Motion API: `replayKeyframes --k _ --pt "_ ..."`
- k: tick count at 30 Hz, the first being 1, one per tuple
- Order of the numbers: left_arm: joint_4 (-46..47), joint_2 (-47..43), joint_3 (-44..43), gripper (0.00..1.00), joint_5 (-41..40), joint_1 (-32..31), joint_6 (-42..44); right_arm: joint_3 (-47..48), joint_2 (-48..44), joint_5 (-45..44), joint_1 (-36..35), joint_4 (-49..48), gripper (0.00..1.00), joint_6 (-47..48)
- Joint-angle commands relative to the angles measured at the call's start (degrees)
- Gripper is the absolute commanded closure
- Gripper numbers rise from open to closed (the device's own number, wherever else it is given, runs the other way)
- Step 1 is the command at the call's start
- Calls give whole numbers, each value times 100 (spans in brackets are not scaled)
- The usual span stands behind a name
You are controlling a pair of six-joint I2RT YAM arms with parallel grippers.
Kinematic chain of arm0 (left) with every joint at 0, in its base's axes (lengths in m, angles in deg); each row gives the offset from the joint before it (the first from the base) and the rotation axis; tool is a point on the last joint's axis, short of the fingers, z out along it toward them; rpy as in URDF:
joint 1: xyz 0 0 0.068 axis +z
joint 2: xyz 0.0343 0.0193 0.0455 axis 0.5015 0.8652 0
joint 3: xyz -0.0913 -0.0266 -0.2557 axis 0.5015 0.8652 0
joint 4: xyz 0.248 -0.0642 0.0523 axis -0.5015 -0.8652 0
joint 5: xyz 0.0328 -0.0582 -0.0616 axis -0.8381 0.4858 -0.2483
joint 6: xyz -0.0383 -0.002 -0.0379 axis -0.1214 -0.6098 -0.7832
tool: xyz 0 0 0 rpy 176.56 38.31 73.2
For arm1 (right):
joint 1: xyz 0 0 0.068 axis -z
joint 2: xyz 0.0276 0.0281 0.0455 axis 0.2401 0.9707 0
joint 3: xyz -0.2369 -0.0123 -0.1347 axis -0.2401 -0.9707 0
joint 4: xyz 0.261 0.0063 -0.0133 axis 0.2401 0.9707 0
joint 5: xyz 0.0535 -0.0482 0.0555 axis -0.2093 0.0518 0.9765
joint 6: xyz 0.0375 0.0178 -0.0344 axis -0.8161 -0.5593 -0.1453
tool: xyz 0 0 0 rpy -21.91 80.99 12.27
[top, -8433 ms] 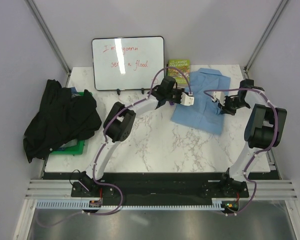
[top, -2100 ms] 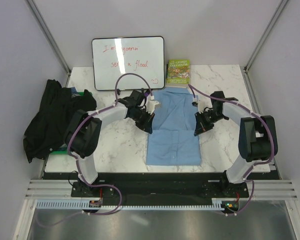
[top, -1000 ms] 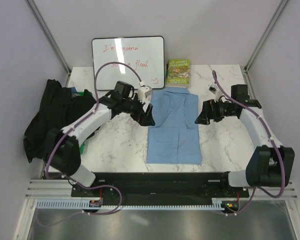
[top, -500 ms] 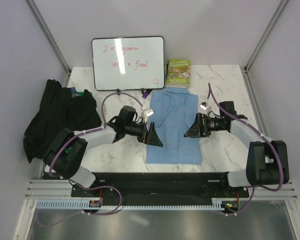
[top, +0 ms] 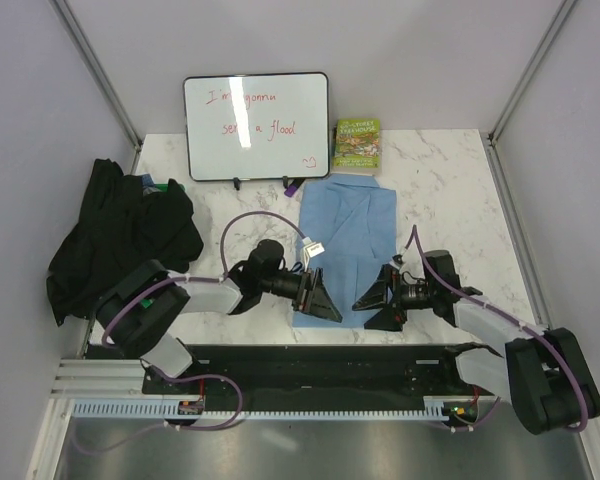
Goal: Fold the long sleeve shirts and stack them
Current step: Fold the shirt
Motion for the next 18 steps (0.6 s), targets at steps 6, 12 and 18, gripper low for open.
replayKeyframes --k 6,12,18 --pt "633 976 314 3 -716 438 -383 118 1185 -985 -32 -184 2 115" --pt "-298 1197 270 7 -953 658 -385 -164 1283 -1329 -15 36 2 -193" --pt "810 -142 824 0 -425 545 -149 363 266 -819 -199 -227 2 309"
